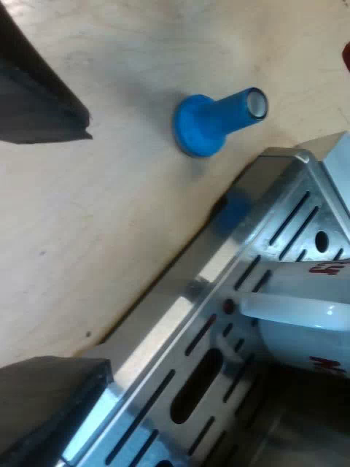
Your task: Remove mug from coffee machine
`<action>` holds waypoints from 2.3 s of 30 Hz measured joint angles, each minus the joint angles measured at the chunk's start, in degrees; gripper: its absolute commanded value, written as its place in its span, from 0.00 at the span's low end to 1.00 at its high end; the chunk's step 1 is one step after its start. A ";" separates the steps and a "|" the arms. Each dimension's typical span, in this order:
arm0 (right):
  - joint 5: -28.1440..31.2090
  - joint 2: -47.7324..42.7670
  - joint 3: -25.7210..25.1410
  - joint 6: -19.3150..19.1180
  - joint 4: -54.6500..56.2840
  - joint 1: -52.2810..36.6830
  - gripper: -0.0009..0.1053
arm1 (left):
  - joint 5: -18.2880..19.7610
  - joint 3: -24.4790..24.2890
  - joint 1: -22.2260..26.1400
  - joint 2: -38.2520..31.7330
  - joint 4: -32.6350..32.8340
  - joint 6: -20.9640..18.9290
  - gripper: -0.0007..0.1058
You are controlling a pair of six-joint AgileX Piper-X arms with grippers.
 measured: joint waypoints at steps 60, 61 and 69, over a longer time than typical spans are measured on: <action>3.95 27.94 9.36 9.00 -50.78 0.00 0.60 | 0.00 0.90 0.00 0.00 -2.46 0.00 0.78; 3.95 28.64 9.36 9.01 -51.38 0.00 0.60 | 0.00 0.90 0.00 0.00 -2.46 0.00 0.78; 3.95 32.68 9.36 9.13 -56.78 0.00 0.60 | 0.00 0.90 0.00 0.00 -3.19 0.00 0.78</action>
